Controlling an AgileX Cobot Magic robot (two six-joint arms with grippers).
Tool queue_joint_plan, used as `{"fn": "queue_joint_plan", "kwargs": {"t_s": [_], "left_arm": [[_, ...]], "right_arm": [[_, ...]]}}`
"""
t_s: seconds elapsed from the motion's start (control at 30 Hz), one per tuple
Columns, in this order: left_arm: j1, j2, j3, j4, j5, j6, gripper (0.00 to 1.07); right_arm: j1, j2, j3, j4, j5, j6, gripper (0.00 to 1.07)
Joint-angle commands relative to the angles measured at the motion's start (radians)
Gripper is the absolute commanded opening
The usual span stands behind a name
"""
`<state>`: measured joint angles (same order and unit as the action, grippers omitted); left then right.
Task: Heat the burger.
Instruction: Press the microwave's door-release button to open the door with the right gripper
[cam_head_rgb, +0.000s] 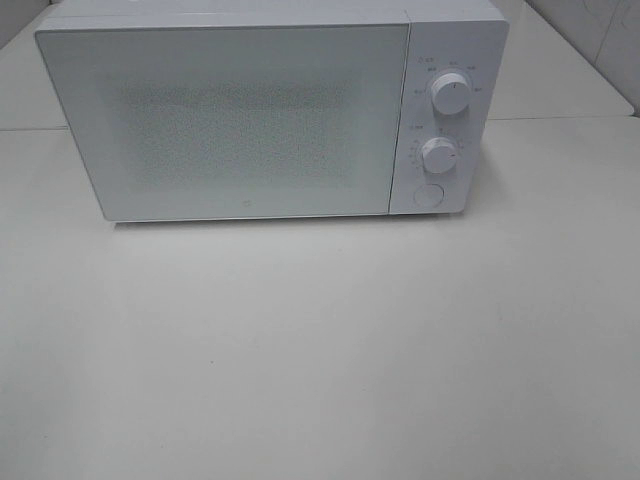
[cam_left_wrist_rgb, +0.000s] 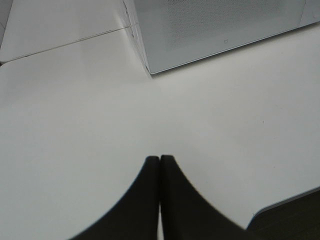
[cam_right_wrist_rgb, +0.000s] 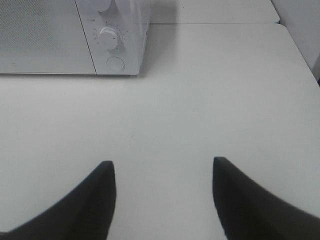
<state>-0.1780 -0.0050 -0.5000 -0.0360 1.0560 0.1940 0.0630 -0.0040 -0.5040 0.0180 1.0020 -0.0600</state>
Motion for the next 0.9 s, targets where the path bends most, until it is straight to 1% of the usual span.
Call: {"fn": "queue_joint_plan", "kwargs": {"t_s": [0.03,0.4,0.57,0.6,0.63,0.7,0.73,0.77,0.8,0.83,0.87,0.9], "left_arm": [[0.004,-0.021,0.003,-0.008,-0.015,-0.006,0.0],[0.004,-0.021,0.003,-0.008,-0.015,-0.006,0.0],[0.004,-0.021,0.003,-0.008,-0.015,-0.006,0.0],[0.004,-0.021,0.003,-0.008,-0.015,-0.006,0.0],[0.004,-0.021,0.003,-0.008,-0.015,-0.006,0.0],[0.004,-0.021,0.003,-0.008,-0.015,-0.006,0.0],[0.004,-0.021,0.003,-0.008,-0.015,-0.006,0.0],[0.004,-0.021,0.003,-0.008,-0.015,-0.006,0.0],[0.004,-0.021,0.003,-0.008,-0.015,-0.006,0.0],[0.004,-0.021,0.003,-0.008,-0.015,-0.006,0.0],[0.004,-0.021,0.003,-0.008,-0.015,-0.006,0.0],[0.004,-0.021,0.003,-0.008,-0.015,-0.006,0.0]], "right_arm": [[-0.007,-0.023,0.002,0.003,0.0,0.002,0.56],[-0.007,-0.009,-0.008,0.005,-0.018,0.002,0.56],[-0.007,0.055,-0.021,0.008,-0.091,0.002,0.56],[-0.007,0.127,-0.02,0.008,-0.159,0.002,0.56],[-0.007,0.127,-0.02,0.008,-0.159,0.002,0.56],[-0.007,0.209,-0.019,0.008,-0.246,0.002,0.56],[-0.007,0.209,-0.019,0.008,-0.246,0.002,0.56],[-0.007,0.27,-0.018,0.008,-0.309,0.002,0.56],[-0.007,0.27,-0.018,0.008,-0.309,0.002,0.56],[-0.007,0.324,-0.018,0.008,-0.381,0.002,0.56],[-0.007,0.324,-0.018,0.008,-0.381,0.002,0.56],[-0.007,0.384,-0.018,0.008,-0.452,0.002,0.56]]}}
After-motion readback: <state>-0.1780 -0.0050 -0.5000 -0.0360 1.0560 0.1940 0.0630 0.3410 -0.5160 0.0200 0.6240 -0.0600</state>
